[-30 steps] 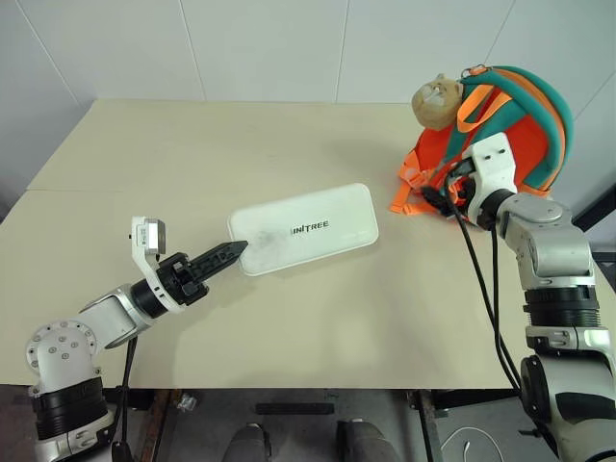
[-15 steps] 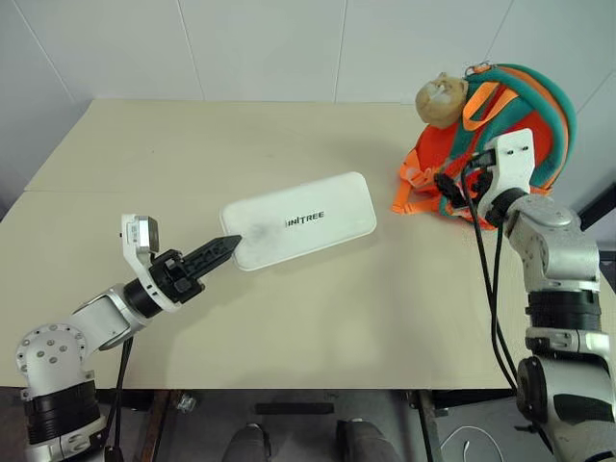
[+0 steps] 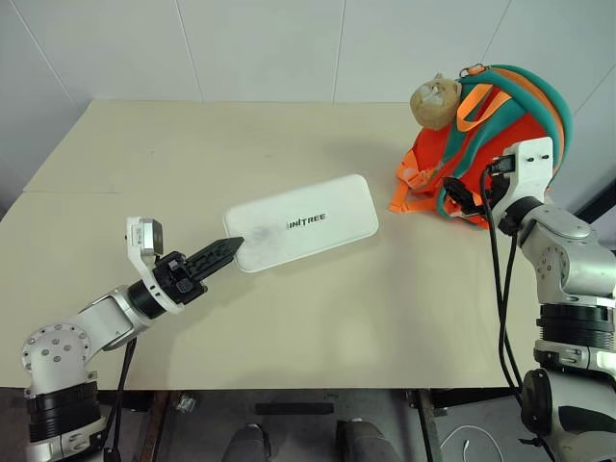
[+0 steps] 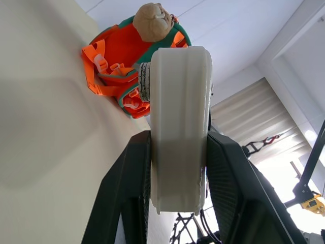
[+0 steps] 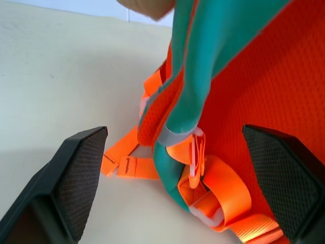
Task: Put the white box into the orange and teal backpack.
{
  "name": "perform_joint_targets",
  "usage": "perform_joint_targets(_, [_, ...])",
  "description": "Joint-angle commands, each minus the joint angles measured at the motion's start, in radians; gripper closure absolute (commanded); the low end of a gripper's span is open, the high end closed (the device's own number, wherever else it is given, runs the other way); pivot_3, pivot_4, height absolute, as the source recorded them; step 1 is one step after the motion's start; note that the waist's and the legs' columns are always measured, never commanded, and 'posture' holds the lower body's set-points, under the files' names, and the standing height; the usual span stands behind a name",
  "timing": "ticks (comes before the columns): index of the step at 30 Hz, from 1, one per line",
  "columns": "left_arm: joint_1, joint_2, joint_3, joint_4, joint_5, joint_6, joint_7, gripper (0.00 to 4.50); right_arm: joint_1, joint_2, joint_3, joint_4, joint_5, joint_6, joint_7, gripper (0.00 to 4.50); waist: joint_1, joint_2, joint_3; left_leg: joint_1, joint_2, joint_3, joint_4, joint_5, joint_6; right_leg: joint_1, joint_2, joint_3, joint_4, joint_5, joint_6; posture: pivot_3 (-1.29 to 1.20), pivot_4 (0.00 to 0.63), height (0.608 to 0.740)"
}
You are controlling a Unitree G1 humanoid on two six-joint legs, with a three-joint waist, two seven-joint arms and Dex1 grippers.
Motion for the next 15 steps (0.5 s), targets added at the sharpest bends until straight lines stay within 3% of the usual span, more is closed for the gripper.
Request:
perform_joint_targets(1, [-0.012,0.014,0.01,-0.02,-0.044,-0.028,-0.001,3.27,-0.067,0.019,-0.008,0.05,0.011,-0.069,-0.007,0.0,-0.002,0.0,0.0,0.0,0.0,0.0,0.0,0.0,0.0,0.0,0.0,0.0,0.0,0.0,0.0,0.0,0.15,0.74])
perform_joint_targets(15, [0.013,0.015,0.005,-0.044,-0.059,-0.058,0.014,3.27,-0.368,0.082,0.028,0.578,-0.064,-0.381,-0.062,0.0,-0.01,0.0,0.0,0.0,0.0,0.001,0.0,0.0,0.0,0.0,0.0,0.001,0.0,0.0,0.0,0.0,0.15,0.74])
